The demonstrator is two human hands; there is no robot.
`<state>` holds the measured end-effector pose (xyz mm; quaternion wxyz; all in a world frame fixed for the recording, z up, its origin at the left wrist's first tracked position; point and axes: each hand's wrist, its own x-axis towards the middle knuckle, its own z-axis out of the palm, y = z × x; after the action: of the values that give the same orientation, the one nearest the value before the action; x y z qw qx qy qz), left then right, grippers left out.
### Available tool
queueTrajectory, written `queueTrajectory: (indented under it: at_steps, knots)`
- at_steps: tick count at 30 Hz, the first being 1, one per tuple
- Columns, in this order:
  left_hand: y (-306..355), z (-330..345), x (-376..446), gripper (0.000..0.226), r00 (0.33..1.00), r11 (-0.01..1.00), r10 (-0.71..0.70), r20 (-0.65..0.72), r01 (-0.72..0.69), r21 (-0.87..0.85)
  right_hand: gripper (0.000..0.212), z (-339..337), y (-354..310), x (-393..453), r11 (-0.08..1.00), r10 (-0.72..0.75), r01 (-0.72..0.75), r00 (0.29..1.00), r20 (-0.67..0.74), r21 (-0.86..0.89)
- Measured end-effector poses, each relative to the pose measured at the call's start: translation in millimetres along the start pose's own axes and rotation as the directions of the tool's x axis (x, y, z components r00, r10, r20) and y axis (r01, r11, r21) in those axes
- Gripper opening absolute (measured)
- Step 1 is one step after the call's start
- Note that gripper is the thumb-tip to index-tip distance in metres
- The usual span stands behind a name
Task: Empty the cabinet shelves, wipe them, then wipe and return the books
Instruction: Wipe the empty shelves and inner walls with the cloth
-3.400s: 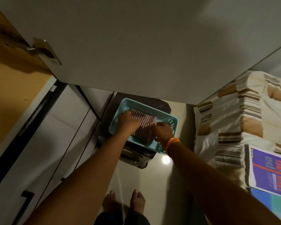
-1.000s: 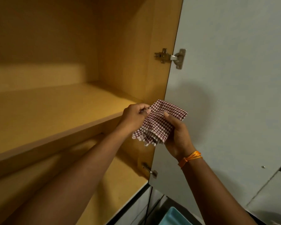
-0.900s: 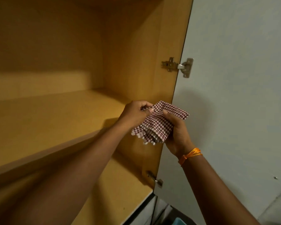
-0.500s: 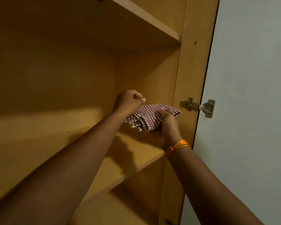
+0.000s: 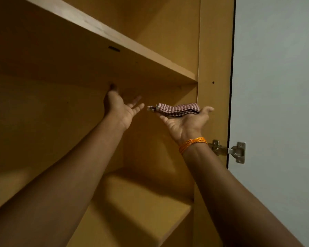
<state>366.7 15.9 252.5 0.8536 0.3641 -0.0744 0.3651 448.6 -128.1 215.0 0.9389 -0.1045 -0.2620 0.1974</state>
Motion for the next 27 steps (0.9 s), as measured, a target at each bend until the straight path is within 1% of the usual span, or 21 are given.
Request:
queueTrajectory:
  at_steps: [2, 4, 6, 8, 10, 12, 14, 16, 19, 21, 23, 27]
  knots:
    - [7.2, 7.8, 1.0, 0.059, 0.999, 0.992, 0.005, 0.042, 0.0, -0.123, 0.116, 5.1, 0.3, 10.7, 0.999, 0.001, -0.002, 0.999, 0.032, 0.043]
    - [13.3, 8.7, 5.7, 0.067, 0.998, 0.986, 0.037, 0.055, -0.027, -0.164, 0.114, 9.5, 3.3, 19.7, 0.997, -0.003, -0.003, 0.997, 0.078, 0.079]
    - [19.1, 6.3, 13.9, 0.071, 0.996, 0.985, 0.059, 0.067, -0.048, -0.166, 0.103, 13.0, 7.3, 27.0, 0.994, -0.018, 0.001, 0.989, 0.145, 0.114]
    - [23.8, 6.2, 21.3, 0.068, 0.993, 0.985, 0.084, 0.077, -0.072, -0.155, 0.086, 16.7, 10.4, 35.8, 0.989, -0.022, -0.009, 0.977, 0.21, 0.148]
    - [28.1, 7.4, 25.3, 0.057, 0.989, 0.987, 0.109, 0.097, -0.096, -0.125, 0.071, 25.5, 12.9, 43.7, 0.982, -0.025, -0.025, 0.966, 0.259, 0.188]
    - [28.4, 9.1, 28.2, 0.049, 0.987, 0.987, 0.127, 0.101, -0.116, -0.109, 0.06, 36.6, 14.0, 50.7, 0.969, -0.035, -0.032, 0.963, 0.266, 0.244]
    - [28.0, 8.4, 29.1, 0.054, 0.988, 0.985, 0.145, 0.049, -0.14, -0.098, 0.051, 44.2, 17.5, 63.3, 0.96, -0.044, -0.019, 0.974, 0.221, 0.278]
    - [27.8, 6.3, 32.3, 0.056, 0.983, 0.98, 0.186, -0.002, -0.186, -0.067, 0.048, 47.8, 21.0, 79.2, 0.957, -0.066, 0.012, 0.982, 0.179, 0.29]
    - [27.2, 4.8, 36.4, 0.056, 0.977, 0.976, 0.213, -0.019, -0.214, -0.045, 0.043, 48.5, 23.0, 98.4, 0.957, -0.112, 0.085, 0.991, 0.08, 0.277]
    - [26.3, 5.0, 37.1, 0.055, 0.976, 0.975, 0.218, -0.011, -0.218, -0.037, 0.038, 50.9, 21.7, 104.7, 0.964, -0.138, 0.127, 0.99, 0.03, 0.233]
    - [26.2, 5.9, 36.5, 0.056, 0.975, 0.974, 0.224, 0.001, -0.223, -0.038, 0.038, 53.6, 21.8, 105.9, 0.973, -0.118, 0.114, 0.993, 0.011, 0.199]
    - [30.4, 1.3, 33.9, 0.057, 0.973, 0.973, 0.229, -0.015, -0.229, -0.002, 0.036, 64.9, 44.0, 96.0, 0.988, 0.004, -0.002, 1.0, -0.011, 0.154]
